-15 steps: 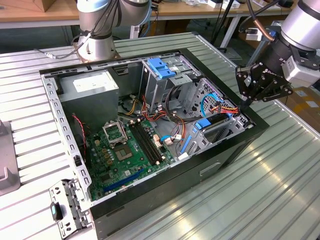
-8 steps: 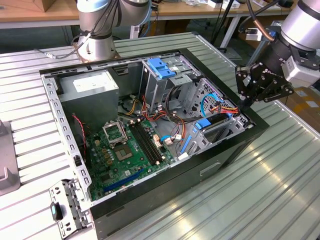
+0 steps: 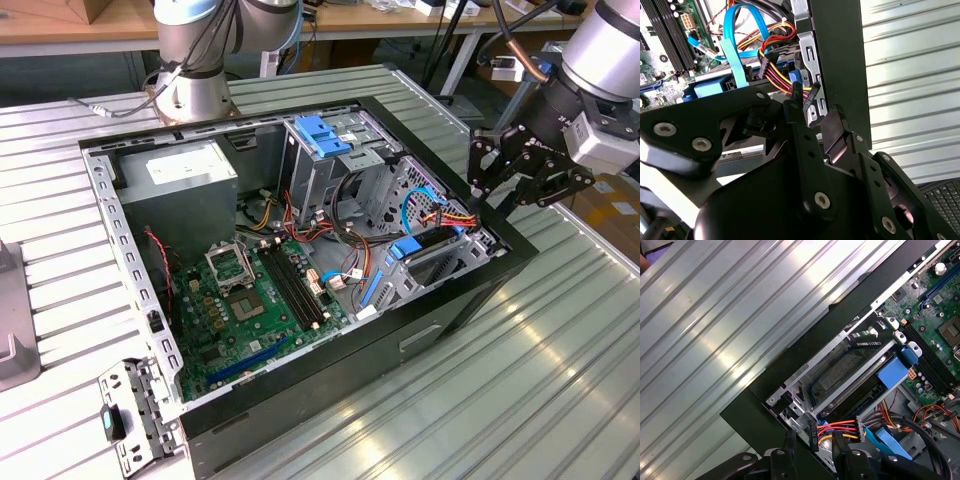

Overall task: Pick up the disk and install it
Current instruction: 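Insert the first disk wire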

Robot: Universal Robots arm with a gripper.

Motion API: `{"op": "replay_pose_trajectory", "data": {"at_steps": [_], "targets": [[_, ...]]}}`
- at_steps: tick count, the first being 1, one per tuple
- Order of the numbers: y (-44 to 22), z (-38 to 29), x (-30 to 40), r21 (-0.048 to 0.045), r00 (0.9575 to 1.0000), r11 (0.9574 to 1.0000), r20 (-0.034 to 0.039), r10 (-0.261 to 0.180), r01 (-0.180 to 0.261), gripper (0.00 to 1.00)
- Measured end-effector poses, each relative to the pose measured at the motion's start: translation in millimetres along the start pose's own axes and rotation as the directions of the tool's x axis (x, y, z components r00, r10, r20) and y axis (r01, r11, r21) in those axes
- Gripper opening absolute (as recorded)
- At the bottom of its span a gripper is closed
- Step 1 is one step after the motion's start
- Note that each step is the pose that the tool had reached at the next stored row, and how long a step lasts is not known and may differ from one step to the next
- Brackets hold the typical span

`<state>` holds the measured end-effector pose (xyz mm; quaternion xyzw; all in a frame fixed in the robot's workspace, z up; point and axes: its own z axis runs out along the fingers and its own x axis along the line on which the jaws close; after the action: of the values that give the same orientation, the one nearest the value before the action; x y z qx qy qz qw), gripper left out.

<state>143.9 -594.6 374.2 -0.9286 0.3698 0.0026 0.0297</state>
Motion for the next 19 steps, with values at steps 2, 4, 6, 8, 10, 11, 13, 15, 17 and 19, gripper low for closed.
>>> {"op": "replay_pose_trajectory", "data": {"at_steps": [2,4,6,8,10,11,13,15,17,19], "targets": [[0.1,0.4,0.0,0.0010,1.0000,1.0000,0.0009,0.000,0.000,0.42],[0.4,2.4,0.1,0.0035,1.0000,1.0000,0.0033,0.000,0.000,0.42],[0.8,3.6,0.5,0.0049,1.0000,1.0000,0.0047,-0.002,0.002,0.42],[1.2,4.5,0.7,0.0057,0.9999,0.9999,0.0060,-0.009,0.009,0.42],[3.0,5.6,2.4,0.0091,0.9998,0.9998,0.0100,-0.019,0.019,0.42],[3.5,6.1,2.9,0.0105,0.9998,0.9998,0.0112,-0.019,0.019,0.42],[4.1,7.4,3.2,0.0118,0.9997,0.9998,0.0124,-0.019,0.019,0.42],[5.2,8.5,2.9,0.0127,0.9997,0.9997,0.0132,-0.019,0.018,0.42],[5.9,9.8,2.5,0.0135,0.9997,0.9997,0.0140,-0.019,0.019,0.42],[6.2,12.1,2.5,0.0143,0.9997,0.9997,0.0147,-0.019,0.019,0.42]]}}
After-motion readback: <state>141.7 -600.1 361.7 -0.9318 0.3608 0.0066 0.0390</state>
